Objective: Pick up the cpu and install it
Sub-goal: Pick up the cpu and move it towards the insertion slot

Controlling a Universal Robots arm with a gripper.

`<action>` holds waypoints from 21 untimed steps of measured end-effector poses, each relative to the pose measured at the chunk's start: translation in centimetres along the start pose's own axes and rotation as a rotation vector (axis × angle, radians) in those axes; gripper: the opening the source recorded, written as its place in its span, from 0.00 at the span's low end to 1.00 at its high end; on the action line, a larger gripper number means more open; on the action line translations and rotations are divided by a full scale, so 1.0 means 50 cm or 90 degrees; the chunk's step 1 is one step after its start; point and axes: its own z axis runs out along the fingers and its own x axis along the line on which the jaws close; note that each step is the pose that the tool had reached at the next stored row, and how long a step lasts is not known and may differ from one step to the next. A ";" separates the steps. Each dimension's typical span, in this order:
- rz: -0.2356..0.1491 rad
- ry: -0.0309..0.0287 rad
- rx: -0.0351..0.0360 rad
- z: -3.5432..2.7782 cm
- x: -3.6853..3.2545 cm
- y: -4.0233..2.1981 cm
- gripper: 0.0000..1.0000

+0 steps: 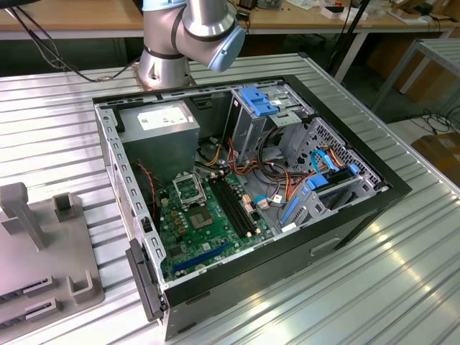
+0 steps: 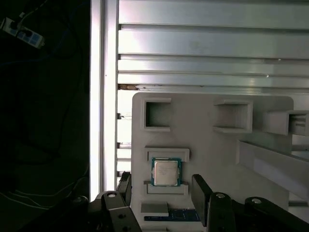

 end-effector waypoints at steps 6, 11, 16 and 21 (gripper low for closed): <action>0.000 -0.0002 -0.0001 0.001 0.000 0.000 0.62; 0.000 -0.0002 -0.0001 0.001 0.000 0.000 0.62; 0.000 -0.0002 -0.0001 0.004 0.000 -0.008 0.62; 0.001 -0.0002 -0.0001 0.020 -0.004 -0.020 0.62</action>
